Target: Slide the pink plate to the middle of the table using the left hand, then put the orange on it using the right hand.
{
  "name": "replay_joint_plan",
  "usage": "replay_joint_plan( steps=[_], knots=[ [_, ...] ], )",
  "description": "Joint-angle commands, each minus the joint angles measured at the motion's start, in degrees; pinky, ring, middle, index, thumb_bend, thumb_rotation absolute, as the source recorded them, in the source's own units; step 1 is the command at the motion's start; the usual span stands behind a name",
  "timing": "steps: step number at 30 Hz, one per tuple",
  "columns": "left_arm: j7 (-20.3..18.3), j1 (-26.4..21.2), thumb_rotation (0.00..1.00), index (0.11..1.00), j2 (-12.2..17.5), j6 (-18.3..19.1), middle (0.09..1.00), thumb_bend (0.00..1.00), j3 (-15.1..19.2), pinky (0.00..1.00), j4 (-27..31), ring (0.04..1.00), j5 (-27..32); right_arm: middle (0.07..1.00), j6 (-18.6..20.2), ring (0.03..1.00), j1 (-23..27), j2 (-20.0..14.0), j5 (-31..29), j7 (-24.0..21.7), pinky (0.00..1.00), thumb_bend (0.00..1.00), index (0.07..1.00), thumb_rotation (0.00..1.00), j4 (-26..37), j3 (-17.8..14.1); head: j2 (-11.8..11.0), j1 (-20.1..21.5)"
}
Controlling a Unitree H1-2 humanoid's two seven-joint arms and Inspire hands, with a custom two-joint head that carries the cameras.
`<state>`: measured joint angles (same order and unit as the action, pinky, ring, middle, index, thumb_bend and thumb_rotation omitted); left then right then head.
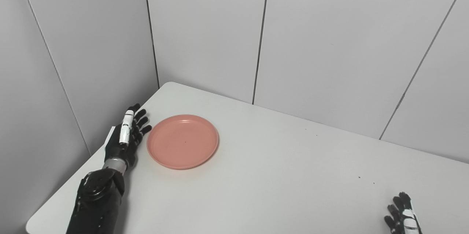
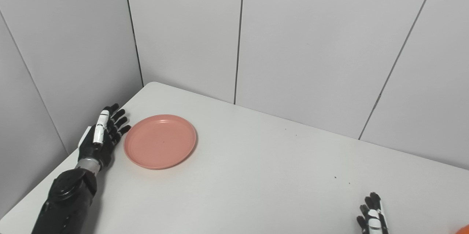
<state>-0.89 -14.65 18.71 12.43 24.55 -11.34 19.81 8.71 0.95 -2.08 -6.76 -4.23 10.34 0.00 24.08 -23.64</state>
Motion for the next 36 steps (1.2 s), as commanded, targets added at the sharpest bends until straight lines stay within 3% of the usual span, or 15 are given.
replay_joint_plan(
  steps=[1, 8, 12, 22, 36],
  knots=[
    [-1.29, -1.30, 1.00, 0.931, 0.01, -0.39, 0.958, 0.33, -1.12, 0.98, -0.36, 0.963, 0.57, 1.000, -0.25, 1.000, 1.16, -0.13, -0.11, 0.05, 1.00, 0.09, 1.000, 1.00, 1.56, -0.28, 0.04, 0.08],
    [-2.80, -1.70, 1.00, 0.931, -0.06, -2.73, 0.954, 0.36, -2.94, 0.98, -2.46, 0.960, 0.72, 1.000, -0.45, 1.000, 1.13, -0.13, -0.64, -0.22, 1.00, 0.09, 1.000, 1.00, 1.50, -0.37, 0.04, 0.08],
    [-0.98, -1.90, 1.00, 0.930, -1.26, -0.03, 0.947, 0.35, -3.46, 0.97, -0.38, 0.951, 0.78, 1.000, -0.46, 1.000, 1.04, -0.13, -0.47, -0.15, 1.00, 0.08, 1.000, 1.00, 1.67, -0.32, 0.04, 0.08],
    [-0.16, -1.52, 0.95, 0.918, -2.68, 2.40, 0.940, 0.36, -5.14, 0.95, 2.73, 0.940, 1.13, 1.000, -1.29, 1.000, 1.16, 0.01, -0.34, -0.15, 1.00, 0.08, 1.000, 1.00, 0.97, -0.28, 0.09, 0.48],
    [-1.39, -1.06, 1.00, 0.927, -3.73, 2.33, 0.943, 0.35, -7.93, 0.95, 4.33, 0.939, 0.43, 1.000, -1.08, 1.000, 0.97, 0.01, 0.12, -0.18, 1.00, 0.09, 1.000, 1.00, 1.36, 0.02, 0.27, 0.68]
  ],
)
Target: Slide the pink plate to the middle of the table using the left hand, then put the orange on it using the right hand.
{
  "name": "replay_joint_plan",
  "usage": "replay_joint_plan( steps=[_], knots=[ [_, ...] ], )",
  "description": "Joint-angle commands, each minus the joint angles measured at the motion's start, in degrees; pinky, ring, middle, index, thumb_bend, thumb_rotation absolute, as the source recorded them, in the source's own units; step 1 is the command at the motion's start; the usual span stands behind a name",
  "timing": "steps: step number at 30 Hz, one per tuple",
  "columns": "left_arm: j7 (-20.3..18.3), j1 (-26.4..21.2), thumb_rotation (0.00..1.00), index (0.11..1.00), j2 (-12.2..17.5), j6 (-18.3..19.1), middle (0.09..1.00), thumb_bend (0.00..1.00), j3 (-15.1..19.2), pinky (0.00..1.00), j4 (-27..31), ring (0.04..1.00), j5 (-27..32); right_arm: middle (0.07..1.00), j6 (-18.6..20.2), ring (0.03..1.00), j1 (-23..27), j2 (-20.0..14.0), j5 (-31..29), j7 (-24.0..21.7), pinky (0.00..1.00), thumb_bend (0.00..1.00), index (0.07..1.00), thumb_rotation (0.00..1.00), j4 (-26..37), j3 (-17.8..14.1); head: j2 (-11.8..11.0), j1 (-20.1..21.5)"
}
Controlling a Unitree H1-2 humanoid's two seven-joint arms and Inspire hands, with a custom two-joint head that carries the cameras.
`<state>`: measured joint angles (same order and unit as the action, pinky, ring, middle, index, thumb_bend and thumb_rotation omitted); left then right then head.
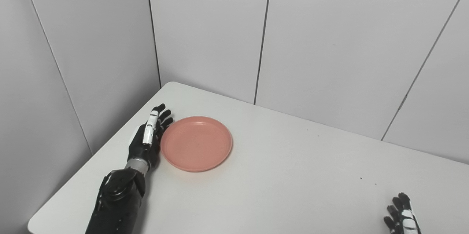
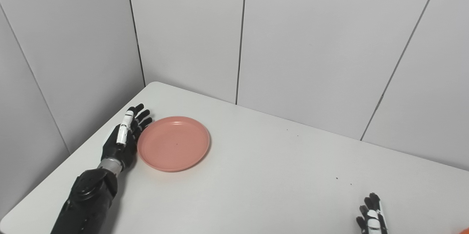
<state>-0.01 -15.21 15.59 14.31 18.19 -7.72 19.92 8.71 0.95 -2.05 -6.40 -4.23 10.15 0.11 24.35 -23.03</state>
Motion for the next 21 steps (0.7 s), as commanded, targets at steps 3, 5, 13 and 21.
replay_joint_plan(
  steps=[3, 5, 13, 21],
  knots=[
    [-2.55, -0.38, 1.00, 0.933, -0.94, 0.39, 0.950, 0.36, -2.13, 0.95, 1.32, 0.945, 0.68, 1.000, -0.98, 1.000, 0.88, 0.13, -0.45, -0.20, 1.00, 0.09, 1.000, 1.00, 1.70, -0.12, 0.18, 0.20],
    [-2.35, -0.51, 1.00, 0.934, -1.23, 0.99, 0.950, 0.37, -2.34, 0.94, 1.78, 0.940, 0.98, 1.000, -1.00, 1.000, 0.85, 0.13, -0.46, -0.25, 1.00, 0.08, 1.000, 1.00, 1.73, -0.07, 0.23, 0.29],
    [-2.18, -1.43, 1.00, 0.946, -1.75, 2.34, 0.963, 0.37, -3.30, 0.96, 1.98, 0.954, 1.04, 1.000, -1.29, 0.998, 0.96, 0.41, -0.35, -0.03, 1.00, 0.07, 1.000, 1.00, 1.48, -0.05, 0.29, 0.70],
    [-1.27, -2.37, 1.00, 0.924, -3.50, 2.67, 0.940, 0.34, -3.60, 0.95, 2.39, 0.937, 1.05, 1.000, -1.92, 1.000, 0.87, 0.74, 0.23, 0.09, 1.00, 0.09, 1.000, 1.00, 1.21, 0.25, 0.71, 1.82]
  ],
)
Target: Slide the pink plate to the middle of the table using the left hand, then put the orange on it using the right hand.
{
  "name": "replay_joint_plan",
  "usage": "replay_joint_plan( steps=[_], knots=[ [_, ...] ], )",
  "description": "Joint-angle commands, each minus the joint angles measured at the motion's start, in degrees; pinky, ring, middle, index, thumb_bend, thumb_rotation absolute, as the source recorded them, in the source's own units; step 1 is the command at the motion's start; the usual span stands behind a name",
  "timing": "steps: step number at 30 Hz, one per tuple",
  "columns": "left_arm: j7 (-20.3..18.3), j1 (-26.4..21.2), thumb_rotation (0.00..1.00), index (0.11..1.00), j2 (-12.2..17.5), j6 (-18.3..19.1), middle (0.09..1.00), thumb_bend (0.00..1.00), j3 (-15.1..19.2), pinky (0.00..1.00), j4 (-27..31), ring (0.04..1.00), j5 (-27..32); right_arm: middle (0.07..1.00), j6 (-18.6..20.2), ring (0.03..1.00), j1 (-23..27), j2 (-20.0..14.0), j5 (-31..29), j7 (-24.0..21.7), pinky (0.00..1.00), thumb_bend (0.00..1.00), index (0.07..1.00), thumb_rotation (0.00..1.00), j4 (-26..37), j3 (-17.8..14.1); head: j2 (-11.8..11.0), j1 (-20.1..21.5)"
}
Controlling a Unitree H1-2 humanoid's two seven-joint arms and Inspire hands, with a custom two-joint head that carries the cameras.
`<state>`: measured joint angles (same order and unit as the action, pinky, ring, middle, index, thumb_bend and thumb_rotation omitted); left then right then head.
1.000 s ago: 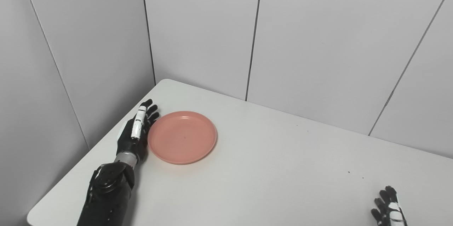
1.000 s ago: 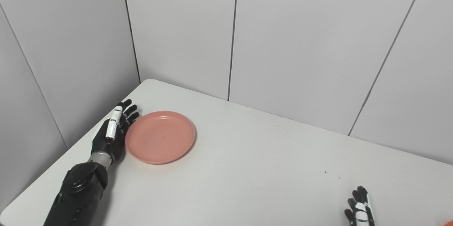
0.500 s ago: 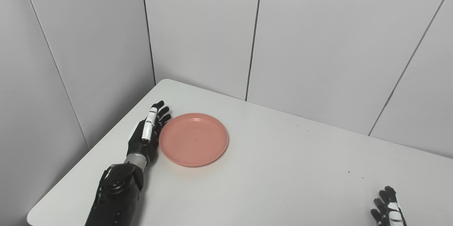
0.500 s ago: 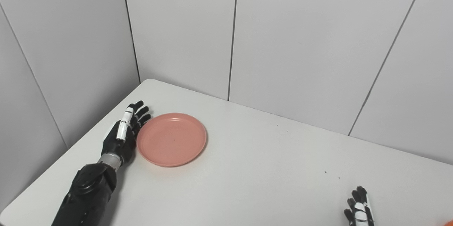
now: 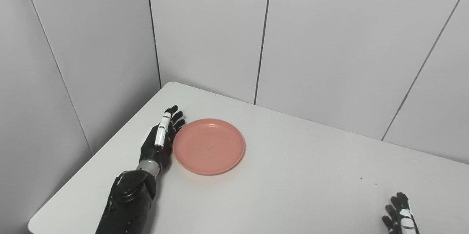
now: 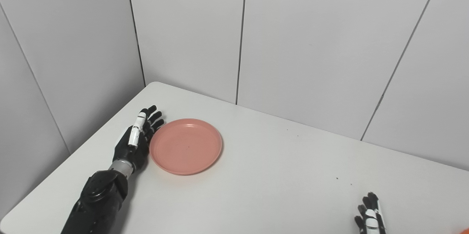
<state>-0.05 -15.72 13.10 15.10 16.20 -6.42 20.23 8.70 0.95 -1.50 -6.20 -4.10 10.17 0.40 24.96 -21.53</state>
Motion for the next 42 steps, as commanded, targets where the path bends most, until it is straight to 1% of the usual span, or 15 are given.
replay_joint_plan(
  steps=[1, 9, 16, 20, 23, 26, 31, 37, 42],
  knots=[
    [-1.25, -1.98, 1.00, 0.924, -1.08, 1.87, 0.939, 0.33, -1.62, 0.95, 1.07, 0.936, 0.67, 1.000, -2.07, 0.999, 0.87, 0.20, 0.08, -0.03, 1.00, 0.09, 1.000, 1.00, 1.06, -0.01, 0.13, 0.39],
    [-1.65, -3.39, 1.00, 0.929, -1.99, 2.02, 0.945, 0.32, -3.04, 0.96, 0.87, 0.945, 0.35, 0.994, -2.70, 0.995, 1.07, 0.50, 0.84, 0.29, 1.00, 0.11, 0.997, 1.00, 0.26, 0.19, 0.55, 2.04],
    [-2.08, -3.67, 1.00, 0.929, -1.98, 3.03, 0.950, 0.33, -4.37, 0.95, 1.57, 0.946, -0.11, 0.983, -5.12, 0.982, 1.29, 0.65, 1.85, 0.26, 1.00, 0.13, 0.988, 1.00, -1.40, 0.56, 1.16, 4.07],
    [-1.88, -3.57, 1.00, 0.920, -1.92, 3.59, 0.941, 0.32, -4.58, 0.94, 2.12, 0.941, -0.62, 0.976, -5.53, 0.973, 1.09, 0.84, 2.50, 0.47, 0.99, 0.16, 0.979, 1.00, -1.63, 0.82, 1.57, 5.09],
    [-2.22, -3.63, 1.00, 0.925, -1.82, 3.60, 0.945, 0.32, -4.75, 0.95, 2.05, 0.946, -0.54, 0.975, -5.91, 0.971, 1.07, 1.05, 2.39, 0.44, 0.98, 0.16, 0.978, 1.00, -2.03, 0.81, 1.75, 5.47],
    [-2.27, -3.82, 1.00, 0.929, -1.95, 4.05, 0.947, 0.32, -5.00, 0.95, 2.14, 0.948, -0.46, 0.977, -5.49, 0.971, 1.10, 1.41, 2.06, 0.55, 0.99, 0.18, 0.979, 1.00, -2.05, 0.67, 2.03, 5.88],
    [-2.43, -3.94, 1.00, 0.930, -2.60, 4.51, 0.949, 0.33, -5.67, 0.96, 2.81, 0.951, -0.29, 0.973, -6.77, 0.965, 1.19, 1.35, 2.69, 0.68, 0.98, 0.19, 0.975, 1.00, -2.89, 0.78, 2.48, 6.88],
    [-1.85, -4.24, 1.00, 0.918, -3.40, 5.83, 0.930, 0.33, -6.29, 0.94, 3.48, 0.929, -0.45, 0.971, -7.97, 0.960, 1.29, 1.44, 3.27, 0.79, 0.97, 0.20, 0.972, 1.00, -3.63, 1.09, 3.04, 7.85],
    [-2.41, -4.15, 1.00, 0.930, -3.69, 6.30, 0.948, 0.34, -7.14, 0.96, 3.49, 0.948, -0.68, 0.965, -7.42, 0.954, 1.19, 2.00, 3.51, 1.21, 0.96, 0.21, 0.963, 1.00, -3.30, 1.17, 3.40, 8.47]
  ],
)
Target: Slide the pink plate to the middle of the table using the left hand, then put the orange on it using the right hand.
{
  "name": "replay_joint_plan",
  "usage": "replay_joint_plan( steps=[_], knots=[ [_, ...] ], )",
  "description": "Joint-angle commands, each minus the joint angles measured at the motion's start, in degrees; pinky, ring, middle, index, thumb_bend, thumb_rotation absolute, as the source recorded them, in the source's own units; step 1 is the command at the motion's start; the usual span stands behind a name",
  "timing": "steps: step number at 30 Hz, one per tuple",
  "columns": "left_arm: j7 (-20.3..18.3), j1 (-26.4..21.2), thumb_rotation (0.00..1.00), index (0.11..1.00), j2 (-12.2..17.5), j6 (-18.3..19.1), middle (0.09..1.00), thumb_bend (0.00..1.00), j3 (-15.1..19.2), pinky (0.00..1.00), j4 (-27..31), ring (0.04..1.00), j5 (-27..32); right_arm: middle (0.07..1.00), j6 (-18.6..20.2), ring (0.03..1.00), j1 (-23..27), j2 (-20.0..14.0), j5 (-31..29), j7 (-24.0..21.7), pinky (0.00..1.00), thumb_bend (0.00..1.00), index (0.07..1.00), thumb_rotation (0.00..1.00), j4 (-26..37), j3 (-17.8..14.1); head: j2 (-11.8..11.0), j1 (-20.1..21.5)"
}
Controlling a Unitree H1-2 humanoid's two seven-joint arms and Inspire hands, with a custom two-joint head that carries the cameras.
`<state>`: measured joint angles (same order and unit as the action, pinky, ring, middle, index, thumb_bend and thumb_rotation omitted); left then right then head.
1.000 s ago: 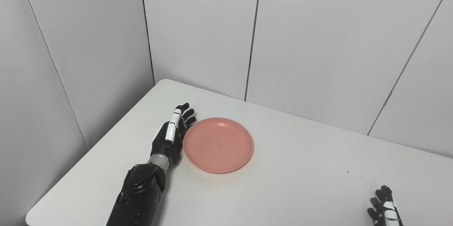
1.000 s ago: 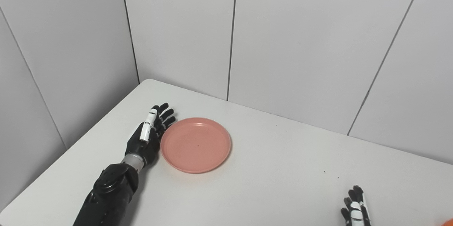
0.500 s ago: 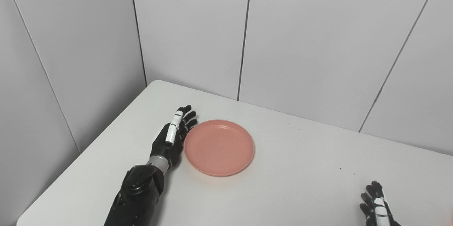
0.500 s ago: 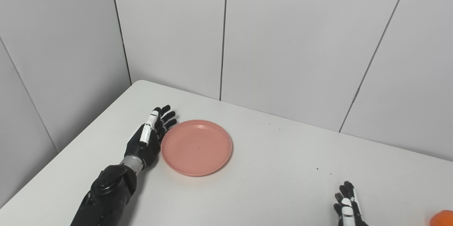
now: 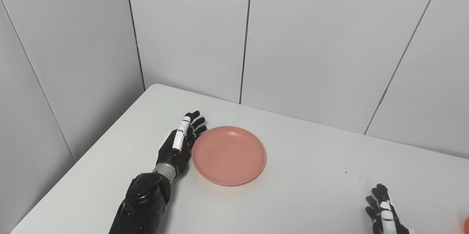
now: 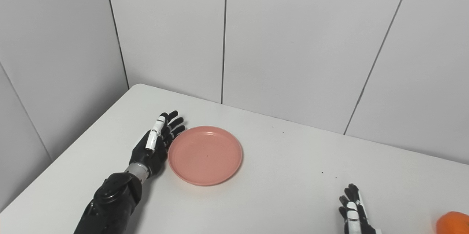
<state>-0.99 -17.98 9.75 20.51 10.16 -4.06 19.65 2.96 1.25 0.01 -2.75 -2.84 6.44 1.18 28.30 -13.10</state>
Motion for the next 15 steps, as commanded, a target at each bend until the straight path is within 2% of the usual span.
replay_joint_plan(
  steps=[1, 7, 15],
  knots=[
    [-1.85, -1.80, 1.00, 0.931, -0.32, 0.61, 0.950, 0.34, -1.43, 0.96, 0.93, 0.950, -0.21, 0.965, -1.54, 0.954, 0.86, 0.57, 0.35, 0.11, 0.96, 0.22, 0.964, 1.00, 0.55, 0.48, 0.23, 0.33],
    [-3.58, -1.68, 1.00, 0.932, -0.05, -0.79, 0.950, 0.36, -2.78, 0.95, -0.21, 0.945, -0.56, 0.957, -1.72, 0.947, 0.76, 0.78, 0.77, 0.38, 0.95, 0.23, 0.957, 1.00, 0.36, 0.97, 0.62, 1.24],
    [-3.43, -1.88, 1.00, 0.929, -1.21, 0.87, 0.946, 0.32, -4.33, 0.94, 0.10, 0.939, -1.24, 0.953, -0.39, 0.941, 0.67, 1.25, 1.45, 1.27, 0.93, 0.23, 0.957, 1.00, 1.33, 1.55, 1.14, 2.13]
  ],
)
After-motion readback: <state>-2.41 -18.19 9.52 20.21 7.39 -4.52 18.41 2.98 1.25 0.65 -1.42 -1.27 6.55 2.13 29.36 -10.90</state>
